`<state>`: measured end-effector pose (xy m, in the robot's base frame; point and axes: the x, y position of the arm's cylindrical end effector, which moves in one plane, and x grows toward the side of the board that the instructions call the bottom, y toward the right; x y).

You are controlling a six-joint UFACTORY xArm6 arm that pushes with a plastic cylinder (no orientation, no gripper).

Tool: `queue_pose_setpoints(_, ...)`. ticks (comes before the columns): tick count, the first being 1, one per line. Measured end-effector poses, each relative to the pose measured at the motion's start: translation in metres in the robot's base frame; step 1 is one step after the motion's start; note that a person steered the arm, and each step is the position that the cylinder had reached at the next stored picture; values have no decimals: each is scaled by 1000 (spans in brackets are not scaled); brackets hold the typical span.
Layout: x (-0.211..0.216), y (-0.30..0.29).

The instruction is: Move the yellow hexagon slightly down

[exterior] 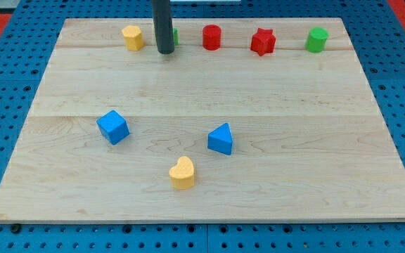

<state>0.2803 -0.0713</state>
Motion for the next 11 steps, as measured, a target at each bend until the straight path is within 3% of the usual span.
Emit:
queue_pose_setpoints(1, 6, -1)
queue_pose_setpoints(2, 44, -22)
queue_pose_setpoints(3, 53, -75)
queue_pose_setpoints(4, 53, -145)
queue_pose_setpoints(5, 6, -179)
queue_pose_setpoints(6, -68, -166)
queue_pose_setpoints(7, -89, -125)
queue_pose_setpoints(8, -59, -93)
queue_pose_setpoints(11, -89, -85)
